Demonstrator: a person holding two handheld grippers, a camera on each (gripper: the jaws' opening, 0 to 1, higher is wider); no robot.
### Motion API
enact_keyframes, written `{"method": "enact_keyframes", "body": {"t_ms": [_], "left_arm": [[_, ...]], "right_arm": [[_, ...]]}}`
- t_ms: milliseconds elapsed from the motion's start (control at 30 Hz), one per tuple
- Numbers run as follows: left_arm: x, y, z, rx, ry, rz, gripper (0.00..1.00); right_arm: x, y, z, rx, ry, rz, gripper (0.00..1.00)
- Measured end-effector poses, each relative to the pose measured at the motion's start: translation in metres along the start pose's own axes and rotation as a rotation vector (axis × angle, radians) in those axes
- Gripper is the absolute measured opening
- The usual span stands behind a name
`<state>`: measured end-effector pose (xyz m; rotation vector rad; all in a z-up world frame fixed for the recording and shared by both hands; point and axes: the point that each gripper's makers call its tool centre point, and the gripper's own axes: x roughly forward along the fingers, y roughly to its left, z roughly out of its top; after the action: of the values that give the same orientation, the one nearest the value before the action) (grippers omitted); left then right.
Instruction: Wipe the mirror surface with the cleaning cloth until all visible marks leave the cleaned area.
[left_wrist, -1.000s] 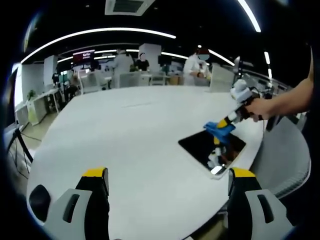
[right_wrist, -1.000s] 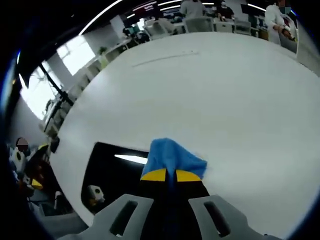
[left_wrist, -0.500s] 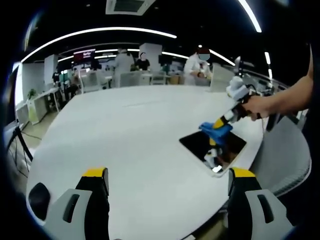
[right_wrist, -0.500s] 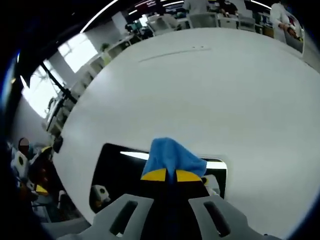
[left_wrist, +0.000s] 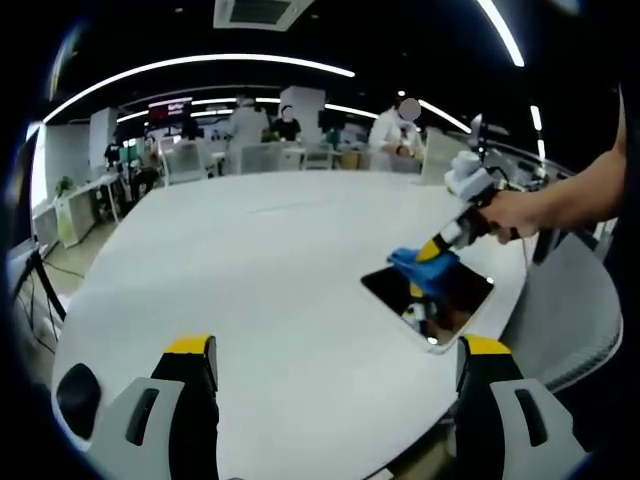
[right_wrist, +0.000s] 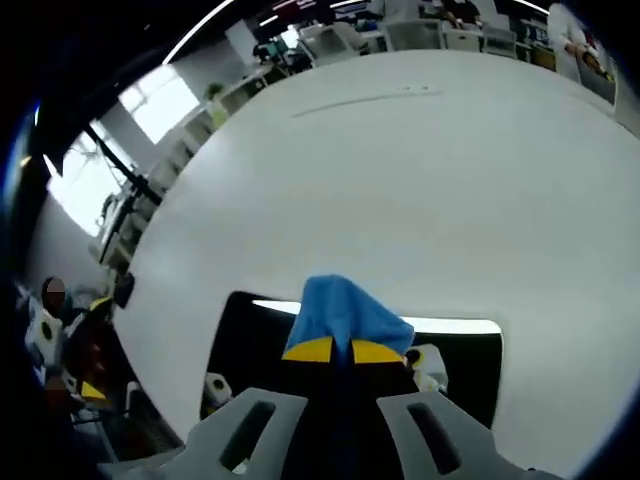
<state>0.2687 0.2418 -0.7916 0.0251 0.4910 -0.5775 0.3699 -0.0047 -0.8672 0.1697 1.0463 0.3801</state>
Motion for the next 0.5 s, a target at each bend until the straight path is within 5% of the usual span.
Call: {"method": "enact_keyframes", "body": {"t_ms": [500], "left_arm": [[0.003, 0.001, -0.002, -0.007, 0.007, -0.005, 1.0]], "right_arm": [[0.014, 0.032, 0.003, -0.002, 0.023, 0.039, 0.0]]}}
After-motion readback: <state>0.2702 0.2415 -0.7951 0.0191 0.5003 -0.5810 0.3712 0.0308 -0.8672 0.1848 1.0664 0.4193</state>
